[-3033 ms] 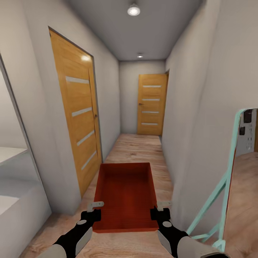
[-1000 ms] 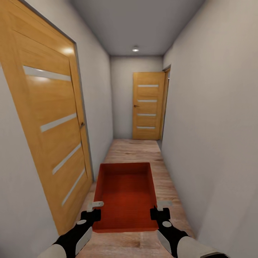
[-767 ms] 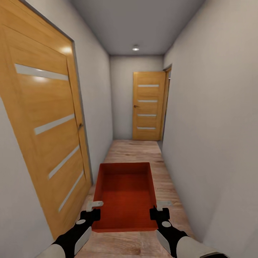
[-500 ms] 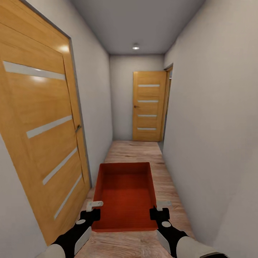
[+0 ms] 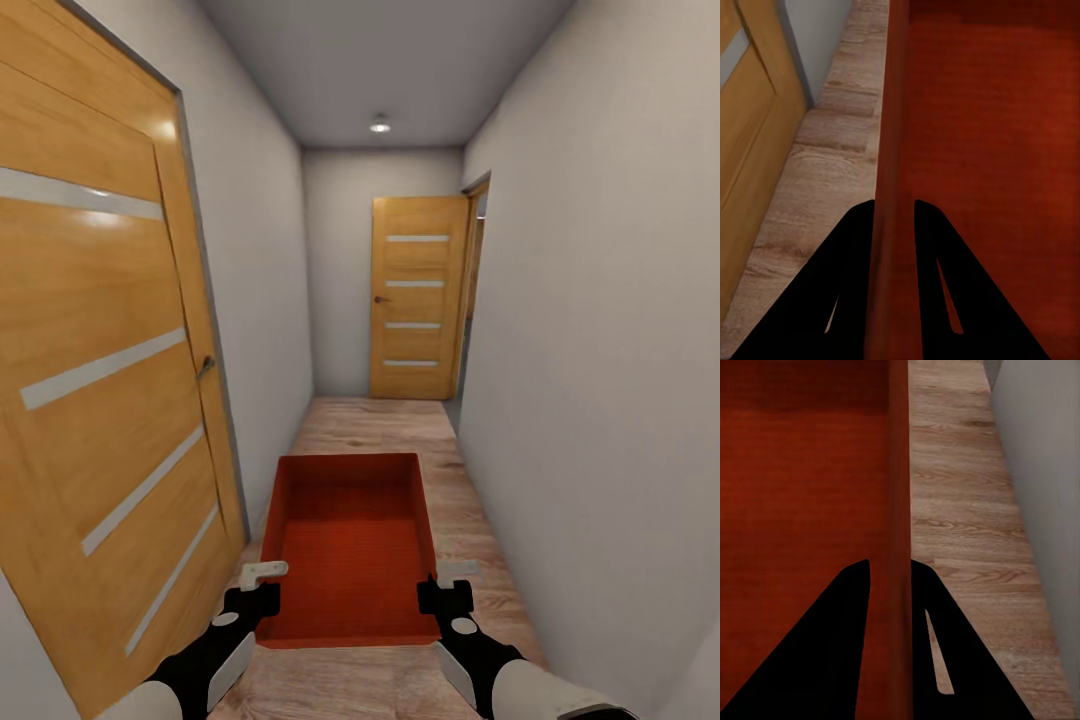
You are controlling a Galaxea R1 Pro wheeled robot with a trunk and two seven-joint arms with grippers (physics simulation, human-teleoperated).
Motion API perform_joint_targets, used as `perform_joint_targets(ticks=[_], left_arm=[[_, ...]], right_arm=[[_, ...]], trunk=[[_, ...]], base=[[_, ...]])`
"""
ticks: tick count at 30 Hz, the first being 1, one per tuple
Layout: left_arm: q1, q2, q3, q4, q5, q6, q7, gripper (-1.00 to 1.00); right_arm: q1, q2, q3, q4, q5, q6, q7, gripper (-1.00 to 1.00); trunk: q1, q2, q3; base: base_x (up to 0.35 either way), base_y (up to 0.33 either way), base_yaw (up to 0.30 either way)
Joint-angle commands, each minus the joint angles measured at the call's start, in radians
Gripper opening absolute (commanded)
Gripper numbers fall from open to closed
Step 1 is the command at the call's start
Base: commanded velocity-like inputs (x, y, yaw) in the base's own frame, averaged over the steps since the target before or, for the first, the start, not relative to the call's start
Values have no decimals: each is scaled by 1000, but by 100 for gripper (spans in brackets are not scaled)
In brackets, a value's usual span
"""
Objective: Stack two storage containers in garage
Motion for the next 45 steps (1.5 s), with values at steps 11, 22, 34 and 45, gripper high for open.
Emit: perform_joint_targets(ticks=[11, 22, 34, 45], left_arm=[[-2, 1, 17, -1, -10, -4, 35, -100], [-2, 1, 17, 0, -10, -4, 35, -100], [-2, 1, 17, 1, -10, -4, 35, -100], [-2, 1, 17, 1, -10, -4, 35, -100]], right_arm=[[0, 11, -16, 2, -2, 1, -6, -100], [0, 11, -16, 2, -2, 1, -5, -100], [0, 11, -16, 3, -2, 0, -6, -100], [0, 9, -16, 3, -2, 0, -6, -100]], trunk=[[1, -1, -2], [1, -1, -2], [1, -1, -2], [1, -1, -2]], base=[[323, 0, 0], [323, 0, 0], [323, 0, 0], [323, 0, 0]])
